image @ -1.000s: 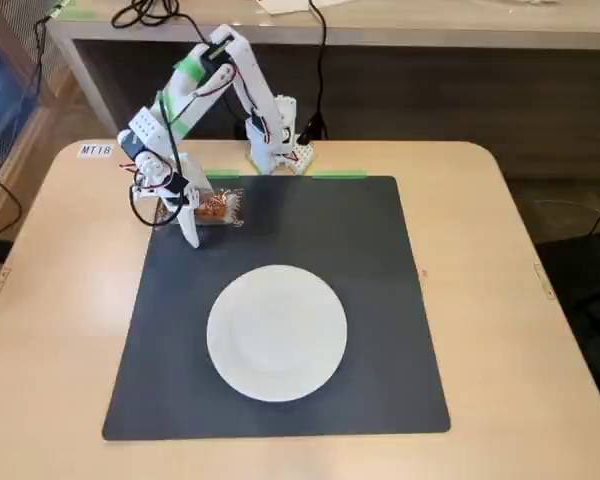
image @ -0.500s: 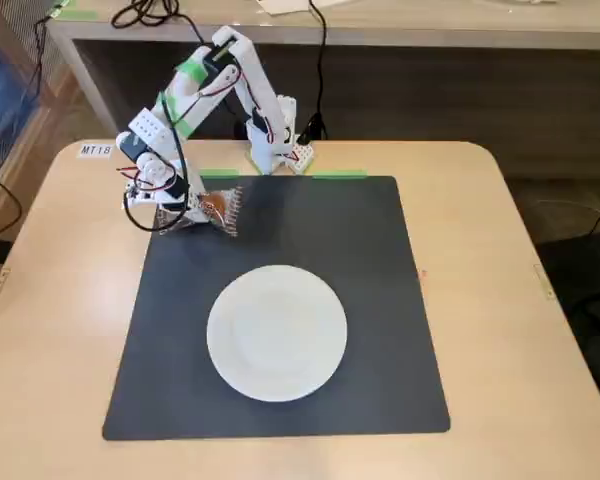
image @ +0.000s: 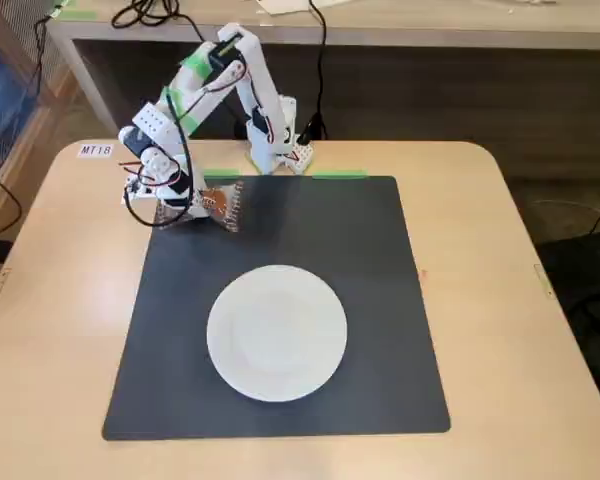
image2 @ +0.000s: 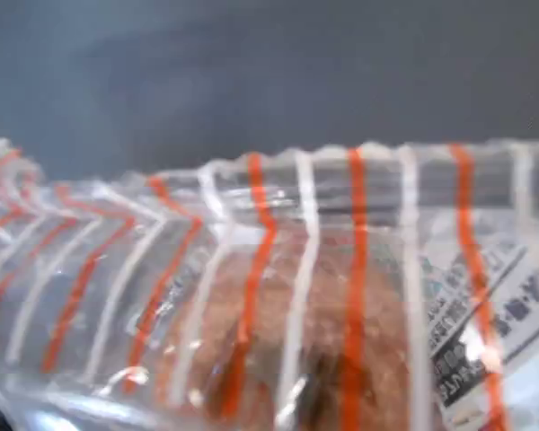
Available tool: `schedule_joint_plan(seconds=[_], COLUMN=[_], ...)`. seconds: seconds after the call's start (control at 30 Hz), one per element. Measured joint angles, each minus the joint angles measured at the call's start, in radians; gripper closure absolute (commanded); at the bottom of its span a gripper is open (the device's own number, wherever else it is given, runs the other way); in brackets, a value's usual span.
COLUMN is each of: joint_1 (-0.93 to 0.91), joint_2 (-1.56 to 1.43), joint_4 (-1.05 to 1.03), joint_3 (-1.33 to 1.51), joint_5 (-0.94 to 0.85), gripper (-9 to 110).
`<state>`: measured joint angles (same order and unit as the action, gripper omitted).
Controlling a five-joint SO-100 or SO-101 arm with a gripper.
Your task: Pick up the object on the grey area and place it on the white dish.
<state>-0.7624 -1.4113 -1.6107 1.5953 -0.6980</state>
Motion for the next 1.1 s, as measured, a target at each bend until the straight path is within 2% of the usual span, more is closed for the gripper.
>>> schedule_joint_plan(seconds=[0.23, 0.53, 0.83, 1.1], joint_1=[0.091, 0.322, 0.609, 0.732], joint_2=[-0.064, -0.072, 0.087, 0.370], joint_4=[-0.006, 0.015, 0.156, 0.169], joint_3=[-0.077, -0.319, -0.528, -0.778], joint_5=[0.077, 0.272, 0.561, 0.667], gripper=[102, 102, 102, 102])
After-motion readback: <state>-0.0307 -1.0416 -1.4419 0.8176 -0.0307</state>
